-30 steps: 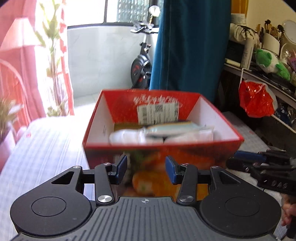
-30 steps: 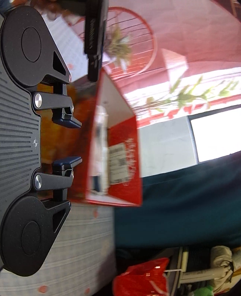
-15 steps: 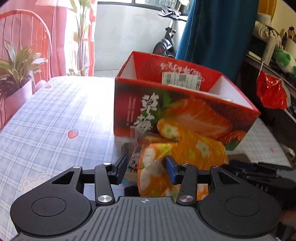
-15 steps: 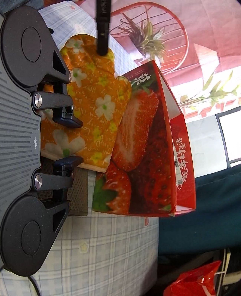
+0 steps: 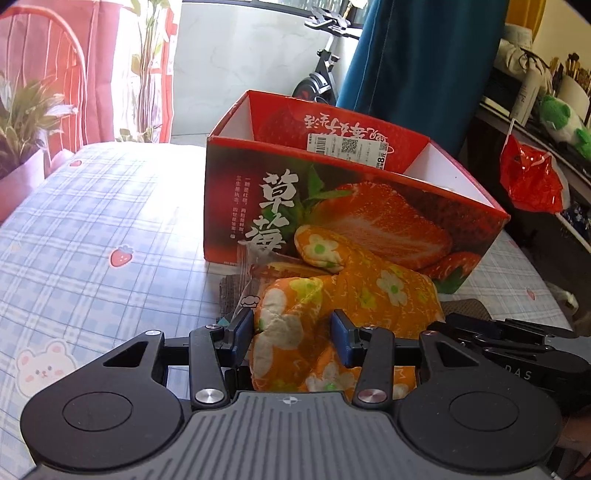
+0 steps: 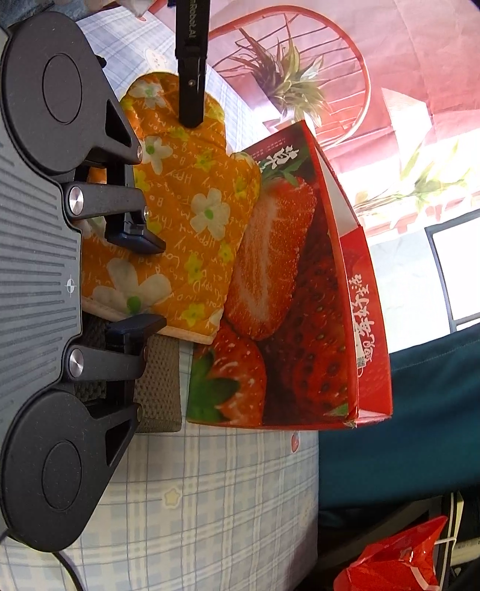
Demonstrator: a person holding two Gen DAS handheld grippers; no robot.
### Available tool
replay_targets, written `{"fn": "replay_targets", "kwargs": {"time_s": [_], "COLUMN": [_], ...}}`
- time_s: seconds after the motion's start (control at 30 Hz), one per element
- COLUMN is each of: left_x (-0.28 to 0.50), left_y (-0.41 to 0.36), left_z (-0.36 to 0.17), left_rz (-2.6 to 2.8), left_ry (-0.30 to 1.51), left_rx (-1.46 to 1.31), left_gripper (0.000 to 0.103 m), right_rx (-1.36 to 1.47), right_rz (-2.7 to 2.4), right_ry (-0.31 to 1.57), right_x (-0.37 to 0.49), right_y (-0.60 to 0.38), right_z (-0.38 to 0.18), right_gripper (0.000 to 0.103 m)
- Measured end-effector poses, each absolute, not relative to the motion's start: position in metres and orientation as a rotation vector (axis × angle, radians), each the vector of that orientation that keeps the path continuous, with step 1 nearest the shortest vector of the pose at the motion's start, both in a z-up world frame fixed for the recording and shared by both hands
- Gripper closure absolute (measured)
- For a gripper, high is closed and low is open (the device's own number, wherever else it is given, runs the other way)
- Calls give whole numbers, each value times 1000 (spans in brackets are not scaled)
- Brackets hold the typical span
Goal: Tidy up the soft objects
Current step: 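Grasp the orange floral oven mitt with the left tool while the right tool grasps it, then lower the orange mitt into the red box and open both tools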
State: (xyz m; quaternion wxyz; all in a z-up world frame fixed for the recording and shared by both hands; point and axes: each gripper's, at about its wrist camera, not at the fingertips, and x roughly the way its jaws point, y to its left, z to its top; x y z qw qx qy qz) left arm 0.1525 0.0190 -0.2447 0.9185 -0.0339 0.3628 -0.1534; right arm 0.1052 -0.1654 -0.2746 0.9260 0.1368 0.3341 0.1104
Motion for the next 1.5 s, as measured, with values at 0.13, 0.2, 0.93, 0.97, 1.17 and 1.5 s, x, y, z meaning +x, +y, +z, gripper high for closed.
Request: {"fn": "replay_targets", "kwargs": {"time_s": [0.13, 0.2, 0.93, 0.97, 1.17, 1.5], "left_x": [148, 147, 132, 129, 122, 113], "left_y": [19, 19, 26, 26, 25, 32], "left_z": [-249, -250, -250, -248, -244, -204], "left_rz": [-320, -317, -346, -346, -352, -364], "left_ry": [719, 713, 675, 664, 628, 516], "left_rx": [-55, -61, -113, -105, -100, -110], "left_gripper": [62, 63, 82, 83, 87, 87], "right_rx": [310, 316, 378, 373, 324, 291], "right_rz": [236, 232, 249, 260, 312, 361], "right_ry": [661, 655, 668, 657, 585, 441], "right_x": [101, 99, 99, 96, 84, 72], "right_y": [-168, -170, -164, -163, -163, -167], "right_z": [-275, -273, -272, -269, -251, -205], "right_gripper": [63, 62, 71, 80, 91, 91]}}
